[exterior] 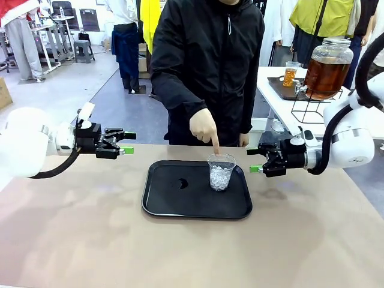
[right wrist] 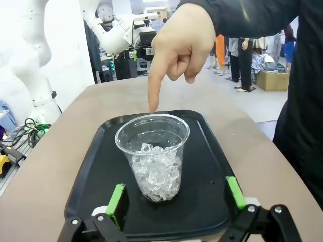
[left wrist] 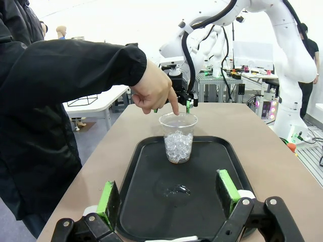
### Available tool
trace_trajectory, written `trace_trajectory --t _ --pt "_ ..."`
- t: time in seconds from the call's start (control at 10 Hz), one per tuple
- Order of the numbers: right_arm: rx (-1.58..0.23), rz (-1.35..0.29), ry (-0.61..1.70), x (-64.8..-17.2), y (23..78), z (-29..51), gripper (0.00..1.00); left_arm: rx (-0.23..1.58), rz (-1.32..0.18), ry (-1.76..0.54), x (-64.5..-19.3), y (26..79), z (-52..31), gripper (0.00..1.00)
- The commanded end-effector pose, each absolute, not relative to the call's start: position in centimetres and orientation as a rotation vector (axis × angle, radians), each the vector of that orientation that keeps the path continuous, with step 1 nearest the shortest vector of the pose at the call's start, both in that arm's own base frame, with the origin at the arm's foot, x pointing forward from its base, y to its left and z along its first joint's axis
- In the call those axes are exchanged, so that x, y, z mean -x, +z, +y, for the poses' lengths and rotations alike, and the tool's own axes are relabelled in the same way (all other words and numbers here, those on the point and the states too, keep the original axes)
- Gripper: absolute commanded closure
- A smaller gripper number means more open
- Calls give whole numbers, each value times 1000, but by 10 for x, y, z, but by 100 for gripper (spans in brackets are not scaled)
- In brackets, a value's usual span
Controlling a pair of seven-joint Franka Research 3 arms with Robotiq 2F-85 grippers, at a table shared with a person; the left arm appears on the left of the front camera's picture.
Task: Pour the drink into the iced cup.
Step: Pick up the iced cup indicated by the human and present it to them.
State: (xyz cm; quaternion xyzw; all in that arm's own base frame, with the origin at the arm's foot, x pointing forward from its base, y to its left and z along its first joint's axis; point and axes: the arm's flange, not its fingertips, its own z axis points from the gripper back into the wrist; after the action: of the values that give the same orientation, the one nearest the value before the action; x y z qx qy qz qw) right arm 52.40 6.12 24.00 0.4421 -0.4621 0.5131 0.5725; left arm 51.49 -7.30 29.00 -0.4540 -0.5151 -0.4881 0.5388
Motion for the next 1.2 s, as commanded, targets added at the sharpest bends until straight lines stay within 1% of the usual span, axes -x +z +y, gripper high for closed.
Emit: trace_trajectory --t 0.0,0.3,0.6,1.1 --pt "-1090 -1084 1221 -533 228 72 0 1072 -1224 -1163 -515 292 -74 0" --pt "-1126 -1040 1241 -534 220 80 0 1072 -1224 -1163 -515 292 -74 0" --pt "-1143 -1037 1263 -536 213 94 0 1072 -1224 -1163 -515 292 -74 0" --pt "-1204 -959 1294 -535 207 112 0 1072 -1224 -1163 -515 292 -74 0"
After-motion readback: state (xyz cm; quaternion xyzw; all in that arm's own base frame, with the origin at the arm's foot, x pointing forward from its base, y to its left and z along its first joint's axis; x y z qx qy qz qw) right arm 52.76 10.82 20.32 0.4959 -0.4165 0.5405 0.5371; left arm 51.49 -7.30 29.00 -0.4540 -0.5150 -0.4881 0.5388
